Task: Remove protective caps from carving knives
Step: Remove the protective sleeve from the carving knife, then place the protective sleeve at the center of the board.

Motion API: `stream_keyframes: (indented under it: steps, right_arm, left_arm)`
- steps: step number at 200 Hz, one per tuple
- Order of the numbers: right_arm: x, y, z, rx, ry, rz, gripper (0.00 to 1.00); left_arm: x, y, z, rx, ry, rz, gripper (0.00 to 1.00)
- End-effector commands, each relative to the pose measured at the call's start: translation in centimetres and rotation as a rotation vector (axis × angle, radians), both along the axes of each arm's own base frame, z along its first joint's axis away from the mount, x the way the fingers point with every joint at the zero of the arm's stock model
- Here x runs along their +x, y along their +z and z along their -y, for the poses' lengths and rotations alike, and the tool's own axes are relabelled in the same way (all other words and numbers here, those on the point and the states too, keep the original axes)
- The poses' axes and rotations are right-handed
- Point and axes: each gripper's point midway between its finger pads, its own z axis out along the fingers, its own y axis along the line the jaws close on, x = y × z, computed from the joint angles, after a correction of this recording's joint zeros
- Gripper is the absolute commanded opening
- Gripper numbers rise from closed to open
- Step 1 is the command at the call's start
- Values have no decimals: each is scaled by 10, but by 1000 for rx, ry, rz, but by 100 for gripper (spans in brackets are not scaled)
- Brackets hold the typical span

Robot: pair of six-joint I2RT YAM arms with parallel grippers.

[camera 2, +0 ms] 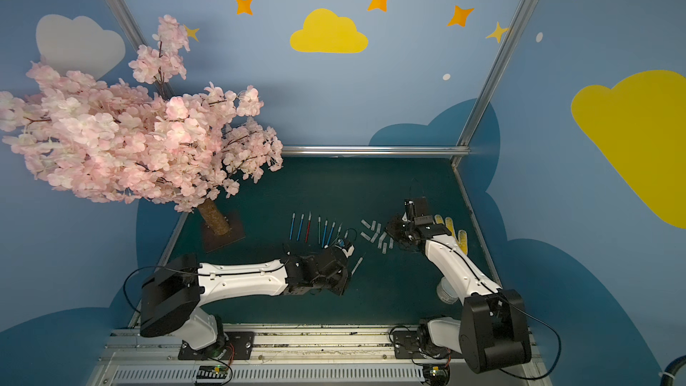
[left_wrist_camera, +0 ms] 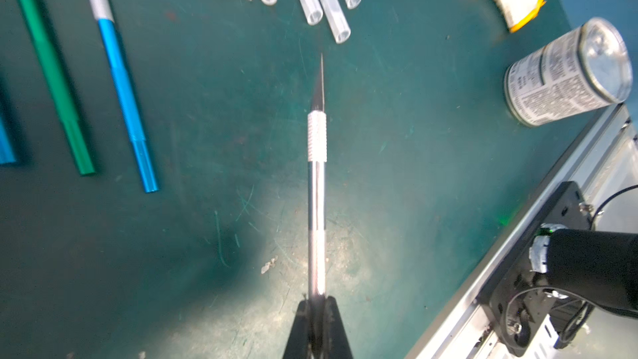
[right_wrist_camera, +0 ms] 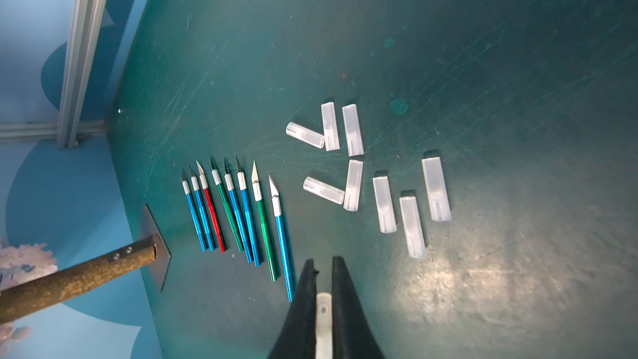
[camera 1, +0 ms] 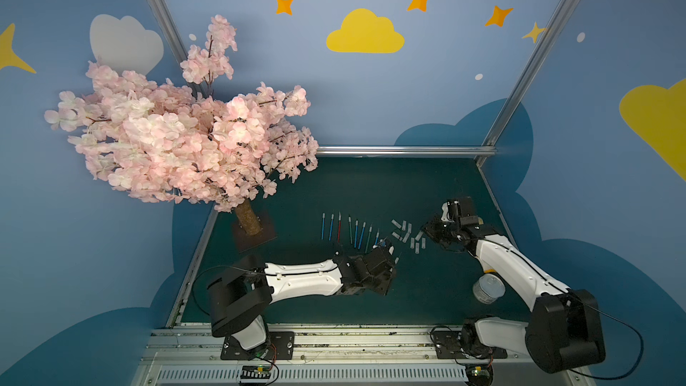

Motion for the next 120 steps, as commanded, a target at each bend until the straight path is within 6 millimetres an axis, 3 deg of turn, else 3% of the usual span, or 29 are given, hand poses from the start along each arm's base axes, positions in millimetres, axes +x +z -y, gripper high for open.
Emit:
stream_keyframes:
  steps: [1,74,120]
  right_arm:
    - [0,3,-5,-14,76,21,0]
    - [-26,-47,-18,-117,264,-84,0]
    - [-33,-62,-21,-179,308,-110,0]
  left_arm:
    - [7,7,-8,11,36,14,6]
    - [26,18,-14,-87,85,14,7]
    - [29,19,-20,-97,97,23,7]
